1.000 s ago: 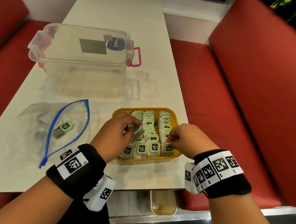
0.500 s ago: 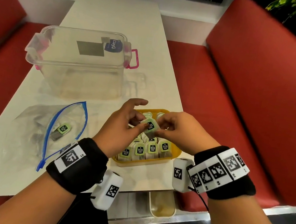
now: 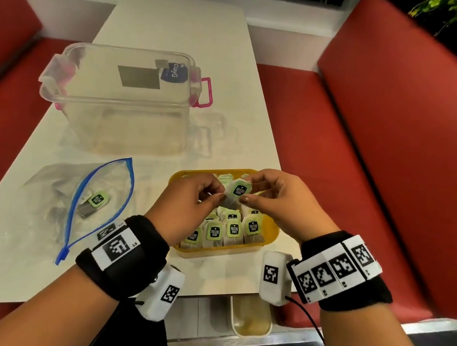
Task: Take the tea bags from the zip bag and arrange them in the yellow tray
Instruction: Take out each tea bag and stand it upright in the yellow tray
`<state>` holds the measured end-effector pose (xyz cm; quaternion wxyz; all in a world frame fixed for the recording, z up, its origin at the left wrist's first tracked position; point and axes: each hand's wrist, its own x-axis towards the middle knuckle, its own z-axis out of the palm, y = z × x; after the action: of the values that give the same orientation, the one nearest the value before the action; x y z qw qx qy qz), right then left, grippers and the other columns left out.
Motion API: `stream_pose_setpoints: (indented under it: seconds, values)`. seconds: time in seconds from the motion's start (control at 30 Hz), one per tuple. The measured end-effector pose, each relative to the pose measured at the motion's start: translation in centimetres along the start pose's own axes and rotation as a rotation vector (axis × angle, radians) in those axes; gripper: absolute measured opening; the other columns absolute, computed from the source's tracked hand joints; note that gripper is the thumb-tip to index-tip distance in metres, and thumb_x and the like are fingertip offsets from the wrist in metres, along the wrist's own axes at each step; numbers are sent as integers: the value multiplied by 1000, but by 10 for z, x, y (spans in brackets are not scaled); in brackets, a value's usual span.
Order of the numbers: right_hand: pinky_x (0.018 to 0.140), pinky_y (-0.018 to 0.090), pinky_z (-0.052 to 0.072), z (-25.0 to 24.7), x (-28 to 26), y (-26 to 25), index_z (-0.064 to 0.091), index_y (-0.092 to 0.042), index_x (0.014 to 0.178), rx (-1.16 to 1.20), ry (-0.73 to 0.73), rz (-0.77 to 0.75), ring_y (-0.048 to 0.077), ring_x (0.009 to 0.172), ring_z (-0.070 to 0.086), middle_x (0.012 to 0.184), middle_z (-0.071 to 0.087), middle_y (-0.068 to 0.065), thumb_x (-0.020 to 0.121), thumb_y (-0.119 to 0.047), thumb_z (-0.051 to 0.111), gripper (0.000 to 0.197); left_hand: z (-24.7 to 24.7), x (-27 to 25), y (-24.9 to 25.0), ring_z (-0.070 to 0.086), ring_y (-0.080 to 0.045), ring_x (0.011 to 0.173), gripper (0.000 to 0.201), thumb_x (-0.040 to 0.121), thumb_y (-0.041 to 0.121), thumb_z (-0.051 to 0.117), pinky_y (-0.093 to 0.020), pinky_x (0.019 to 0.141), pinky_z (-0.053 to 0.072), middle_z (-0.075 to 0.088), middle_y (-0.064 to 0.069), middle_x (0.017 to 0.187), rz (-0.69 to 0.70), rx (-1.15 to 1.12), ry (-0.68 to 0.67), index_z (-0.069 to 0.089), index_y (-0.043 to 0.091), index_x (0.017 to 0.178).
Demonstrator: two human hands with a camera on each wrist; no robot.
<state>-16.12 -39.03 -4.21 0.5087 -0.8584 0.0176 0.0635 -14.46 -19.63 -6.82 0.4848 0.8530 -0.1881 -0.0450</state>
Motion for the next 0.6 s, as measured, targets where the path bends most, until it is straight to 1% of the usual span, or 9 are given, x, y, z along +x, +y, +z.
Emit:
stream_pose_setpoints:
  seconds: [0.03,0.1,0.17,0.23,0.3,0.37,0.43,0.5,0.6]
  values:
    - [62,27,52,-1,0,-2,70,-9,97,7,12,-14,13,62,61,81,70,5,80,-10,75,18,0,0,1,58,8,68,12,92,13,62,-4,60,39,62,16,73,7,14,-11,63,21,82]
    - [61,26,48,-1,-1,-5,71,-3,93,27,20,-22,12,62,56,75,68,14,83,-6,70,11,1,0,2,61,7,73,11,91,16,64,-5,62,42,66,15,77,3,-6,-24,63,24,84]
    - [62,26,48,-2,-2,-5,71,-2,91,30,15,-23,13,63,57,75,68,20,84,-4,68,8,3,0,0,67,-1,79,7,88,20,68,-16,69,52,72,10,85,-33,-81,-43,64,25,89]
    - [59,20,48,-2,-2,-4,70,-2,91,21,6,-22,9,59,57,72,67,15,83,-5,69,8,6,0,-2,68,-7,83,11,86,17,70,-27,75,56,73,6,88,-47,-94,-38,64,24,91]
    - [60,25,49,-1,-1,-2,70,-4,89,-18,-16,-32,11,61,58,73,66,11,81,-6,72,9,9,-2,-3,68,-9,84,11,85,14,70,-30,77,57,72,6,87,-53,-94,-38,65,22,91]
    - [61,30,48,0,0,0,71,-7,85,-119,-41,-66,14,62,57,75,67,12,80,-10,73,5,12,-3,-3,68,-8,83,11,85,14,71,-28,77,56,72,7,87,-60,-108,-52,66,22,91]
    - [59,27,41,0,2,1,71,-10,82,-259,-53,-87,10,60,49,75,65,12,81,-14,72,4,12,-6,-3,66,-2,82,10,85,16,71,-21,74,55,70,9,88,-65,-91,-49,66,22,91]
    - [57,25,37,-2,3,2,70,-12,84,-441,-105,-53,9,61,48,77,64,7,82,-19,70,7,9,-7,-7,63,1,81,9,86,20,69,-15,68,51,66,11,92,-61,-26,26,65,22,93]
    - [53,21,32,0,4,5,68,-18,94,-745,-249,42,14,71,50,75,56,-6,85,-22,66,10,-5,-9,-20,59,-3,73,8,88,19,67,-8,63,40,58,5,96,-43,177,187,64,20,95]
